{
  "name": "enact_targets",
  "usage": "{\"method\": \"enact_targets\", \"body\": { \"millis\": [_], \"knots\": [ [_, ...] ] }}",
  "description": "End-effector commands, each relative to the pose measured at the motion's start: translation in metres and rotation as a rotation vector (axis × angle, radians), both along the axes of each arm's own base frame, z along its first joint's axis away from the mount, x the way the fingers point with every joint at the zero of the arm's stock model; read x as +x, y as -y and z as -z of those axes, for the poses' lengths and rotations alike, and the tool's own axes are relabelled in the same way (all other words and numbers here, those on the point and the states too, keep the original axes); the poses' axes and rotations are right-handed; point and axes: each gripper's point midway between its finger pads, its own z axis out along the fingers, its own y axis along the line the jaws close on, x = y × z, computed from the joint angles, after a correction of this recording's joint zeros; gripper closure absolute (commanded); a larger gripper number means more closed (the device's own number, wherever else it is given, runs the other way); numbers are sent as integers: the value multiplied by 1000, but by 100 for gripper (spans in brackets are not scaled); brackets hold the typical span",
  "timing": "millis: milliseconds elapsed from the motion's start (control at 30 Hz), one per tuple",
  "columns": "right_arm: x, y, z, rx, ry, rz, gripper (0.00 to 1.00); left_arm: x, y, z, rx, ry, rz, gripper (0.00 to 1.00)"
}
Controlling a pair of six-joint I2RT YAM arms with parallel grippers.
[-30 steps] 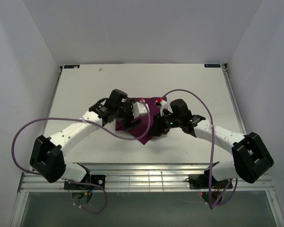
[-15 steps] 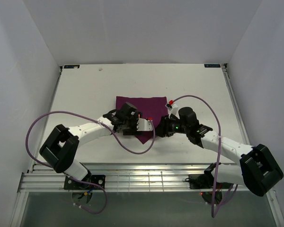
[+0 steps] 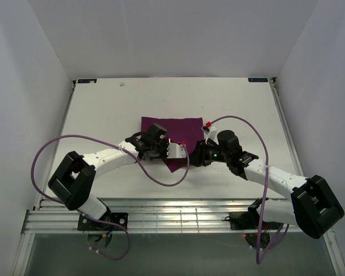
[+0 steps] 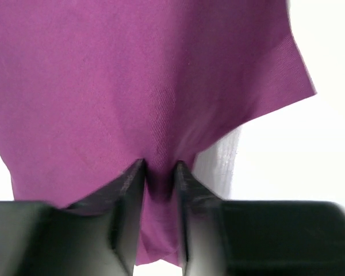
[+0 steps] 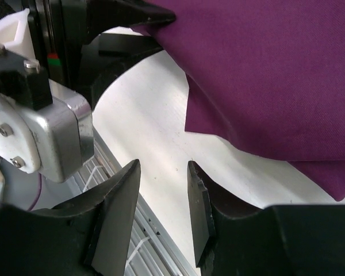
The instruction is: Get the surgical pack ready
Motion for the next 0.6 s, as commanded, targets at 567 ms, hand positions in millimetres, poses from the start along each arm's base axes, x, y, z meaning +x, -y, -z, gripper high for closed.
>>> {"method": "enact_targets", "body": {
  "millis": [567],
  "knots": [
    [38,-28,-5,74,-100,112,80,10,19,-40,-109,-44,-129,92]
  ]
}}
